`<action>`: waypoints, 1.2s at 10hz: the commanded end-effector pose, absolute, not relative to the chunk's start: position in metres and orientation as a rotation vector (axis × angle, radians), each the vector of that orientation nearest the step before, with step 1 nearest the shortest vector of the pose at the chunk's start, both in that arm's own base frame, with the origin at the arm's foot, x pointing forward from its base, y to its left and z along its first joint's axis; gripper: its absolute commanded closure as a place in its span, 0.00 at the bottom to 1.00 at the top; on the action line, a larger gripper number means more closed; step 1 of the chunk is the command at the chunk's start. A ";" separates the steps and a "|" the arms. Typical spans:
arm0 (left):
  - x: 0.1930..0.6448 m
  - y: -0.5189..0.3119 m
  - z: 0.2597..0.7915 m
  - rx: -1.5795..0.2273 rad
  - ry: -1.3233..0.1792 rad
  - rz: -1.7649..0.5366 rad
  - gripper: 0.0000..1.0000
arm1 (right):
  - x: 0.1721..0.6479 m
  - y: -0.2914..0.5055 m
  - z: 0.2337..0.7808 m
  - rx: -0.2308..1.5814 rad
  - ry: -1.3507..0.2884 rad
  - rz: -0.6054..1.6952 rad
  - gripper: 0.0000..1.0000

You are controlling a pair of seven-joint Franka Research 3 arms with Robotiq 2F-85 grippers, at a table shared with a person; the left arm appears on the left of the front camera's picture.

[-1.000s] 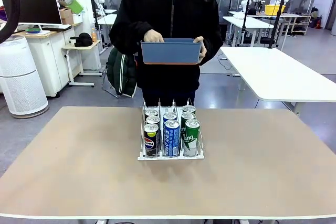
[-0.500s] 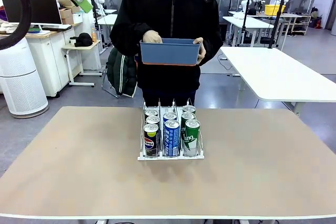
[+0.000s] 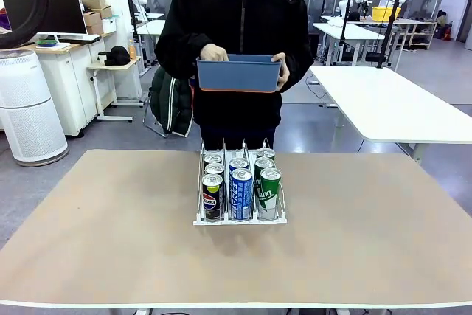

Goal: Fill the beverage cans into the dispenser.
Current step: Pick up the Ionic drink handed by the human.

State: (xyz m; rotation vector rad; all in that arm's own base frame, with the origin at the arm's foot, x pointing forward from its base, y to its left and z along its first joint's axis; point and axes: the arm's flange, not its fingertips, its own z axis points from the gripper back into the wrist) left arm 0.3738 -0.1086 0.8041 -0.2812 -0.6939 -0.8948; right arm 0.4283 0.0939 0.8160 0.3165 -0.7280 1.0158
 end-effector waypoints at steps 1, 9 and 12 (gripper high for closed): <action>0.373 -0.114 0.806 -0.292 -0.698 -0.859 0.00 | 0.428 0.094 0.816 0.327 -0.730 1.008 0.00; 0.373 -0.112 0.809 -0.285 -0.708 -0.870 0.00 | 0.428 0.094 0.816 0.327 -0.730 1.008 0.00; 0.373 -0.112 0.809 -0.285 -0.708 -0.870 0.00 | 0.428 0.094 0.816 0.327 -0.730 1.008 0.00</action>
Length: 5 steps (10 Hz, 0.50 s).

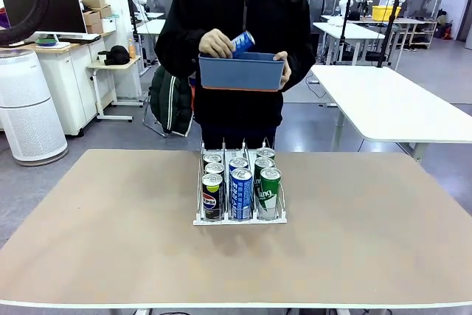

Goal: Fill the beverage cans into the dispenser.
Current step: Pick up the Ionic drink handed by the human.

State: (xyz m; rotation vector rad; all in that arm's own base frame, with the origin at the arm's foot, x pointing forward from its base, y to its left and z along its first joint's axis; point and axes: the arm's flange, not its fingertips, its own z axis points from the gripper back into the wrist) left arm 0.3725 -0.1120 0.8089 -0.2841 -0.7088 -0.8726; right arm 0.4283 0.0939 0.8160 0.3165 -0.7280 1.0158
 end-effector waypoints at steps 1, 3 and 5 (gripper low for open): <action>0.373 -0.112 0.809 -0.285 -0.708 -0.870 0.00 | 0.428 0.094 0.816 0.327 -0.730 1.008 0.00; 0.373 -0.112 0.809 -0.285 -0.708 -0.870 0.00 | 0.428 0.094 0.816 0.327 -0.730 1.008 0.00; 0.373 -0.112 0.809 -0.285 -0.708 -0.870 0.00 | 0.428 0.094 0.816 0.327 -0.730 1.008 0.00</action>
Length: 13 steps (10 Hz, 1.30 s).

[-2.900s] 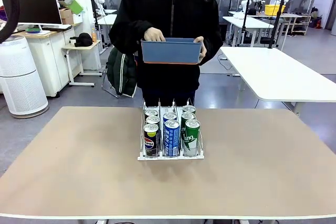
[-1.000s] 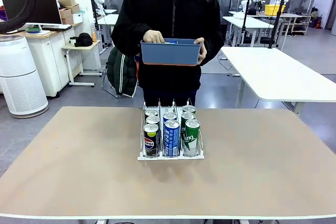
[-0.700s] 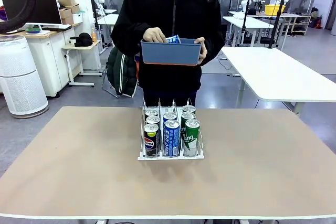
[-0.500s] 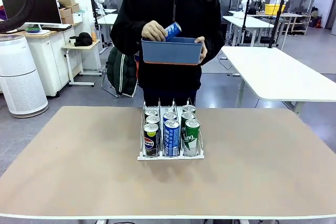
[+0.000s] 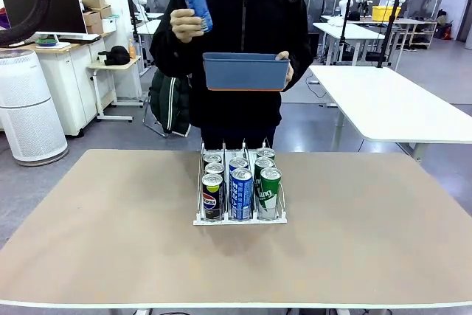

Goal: Fill the beverage cans into the dispenser.
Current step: Pick up the Ionic drink handed by the human.

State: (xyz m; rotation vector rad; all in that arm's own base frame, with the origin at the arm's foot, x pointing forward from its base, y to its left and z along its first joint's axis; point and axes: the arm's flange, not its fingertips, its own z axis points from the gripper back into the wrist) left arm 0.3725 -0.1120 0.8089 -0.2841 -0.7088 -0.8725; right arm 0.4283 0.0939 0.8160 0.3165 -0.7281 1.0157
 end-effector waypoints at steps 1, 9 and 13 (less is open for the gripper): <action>0.373 -0.112 0.809 -0.285 -0.708 -0.870 0.00 | 0.428 0.094 0.816 0.327 -0.730 1.008 0.00; 0.373 -0.112 0.809 -0.285 -0.708 -0.870 0.00 | 0.428 0.094 0.816 0.327 -0.730 1.008 0.00; 0.373 -0.112 0.809 -0.285 -0.708 -0.870 0.00 | 0.428 0.094 0.816 0.327 -0.730 1.008 0.00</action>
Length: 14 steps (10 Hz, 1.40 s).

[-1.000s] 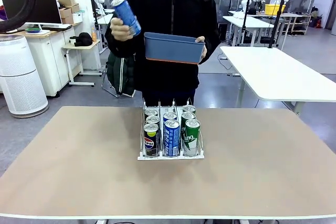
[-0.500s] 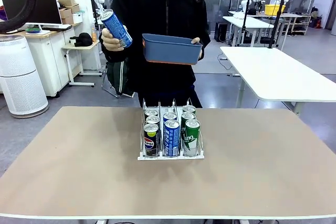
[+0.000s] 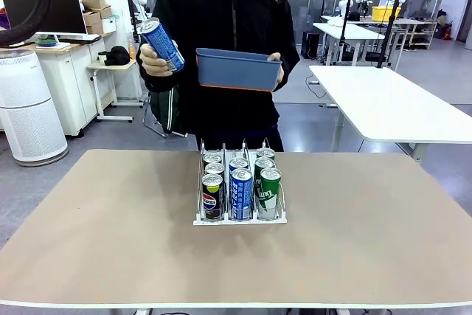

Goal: Fill the beverage cans into the dispenser.
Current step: Pick up the Ionic drink handed by the human.

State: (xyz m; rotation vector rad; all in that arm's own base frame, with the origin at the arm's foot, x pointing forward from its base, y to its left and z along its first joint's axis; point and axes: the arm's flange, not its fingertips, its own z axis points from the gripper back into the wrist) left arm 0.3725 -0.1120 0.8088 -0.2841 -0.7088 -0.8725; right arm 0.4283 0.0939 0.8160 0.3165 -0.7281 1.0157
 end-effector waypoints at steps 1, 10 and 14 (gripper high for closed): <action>0.373 -0.112 0.809 -0.285 -0.708 -0.870 0.00 | 0.428 0.094 0.816 0.327 -0.730 1.008 0.00; 0.372 -0.112 0.809 -0.284 -0.709 -0.873 0.00 | 0.428 0.094 0.816 0.327 -0.730 1.008 0.00; 0.401 -0.111 0.790 -0.236 -0.606 -0.933 0.00 | 0.428 0.094 0.816 0.327 -0.730 1.008 0.00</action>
